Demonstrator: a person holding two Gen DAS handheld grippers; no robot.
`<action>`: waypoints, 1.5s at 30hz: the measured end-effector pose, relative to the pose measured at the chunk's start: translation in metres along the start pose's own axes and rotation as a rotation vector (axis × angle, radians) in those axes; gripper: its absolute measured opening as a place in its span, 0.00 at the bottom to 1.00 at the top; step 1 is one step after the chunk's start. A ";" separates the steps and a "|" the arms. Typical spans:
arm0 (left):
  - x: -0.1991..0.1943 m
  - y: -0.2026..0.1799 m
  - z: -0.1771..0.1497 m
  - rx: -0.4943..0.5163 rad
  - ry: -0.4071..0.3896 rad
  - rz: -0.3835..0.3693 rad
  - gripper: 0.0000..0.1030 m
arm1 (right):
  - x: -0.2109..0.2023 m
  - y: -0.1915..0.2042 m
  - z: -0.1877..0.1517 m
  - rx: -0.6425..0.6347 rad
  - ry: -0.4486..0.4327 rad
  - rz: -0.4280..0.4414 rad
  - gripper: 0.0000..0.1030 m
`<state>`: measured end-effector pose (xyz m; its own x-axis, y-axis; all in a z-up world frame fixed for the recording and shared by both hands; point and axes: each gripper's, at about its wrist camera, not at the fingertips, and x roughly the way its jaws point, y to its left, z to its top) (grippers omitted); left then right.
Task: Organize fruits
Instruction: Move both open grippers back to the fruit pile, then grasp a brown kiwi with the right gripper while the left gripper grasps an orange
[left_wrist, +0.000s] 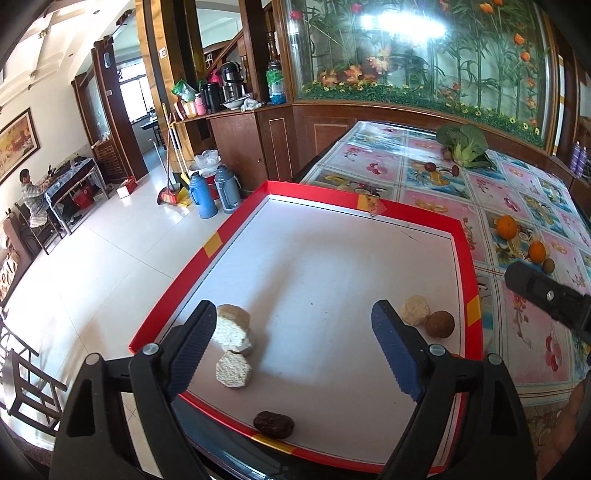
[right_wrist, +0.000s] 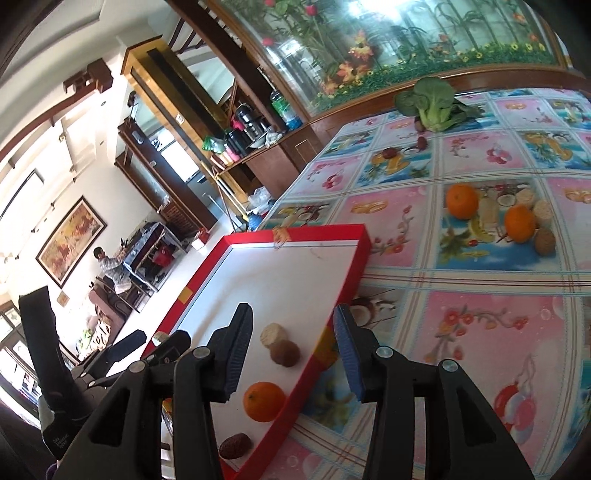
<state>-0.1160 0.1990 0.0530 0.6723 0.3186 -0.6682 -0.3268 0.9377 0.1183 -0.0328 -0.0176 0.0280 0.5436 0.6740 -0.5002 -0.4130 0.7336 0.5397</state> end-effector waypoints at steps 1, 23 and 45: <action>0.000 -0.003 0.001 0.009 0.001 0.001 0.84 | -0.003 -0.005 0.002 0.009 -0.008 0.000 0.44; -0.012 -0.088 0.007 0.177 0.017 -0.088 0.85 | -0.119 -0.150 0.025 0.171 -0.134 -0.265 0.50; -0.011 -0.153 0.010 0.296 0.059 -0.161 0.85 | -0.019 -0.139 0.048 -0.098 0.110 -0.402 0.26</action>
<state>-0.0669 0.0530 0.0494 0.6571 0.1632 -0.7359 -0.0072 0.9776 0.2103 0.0494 -0.1362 -0.0051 0.5968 0.3343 -0.7294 -0.2547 0.9410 0.2229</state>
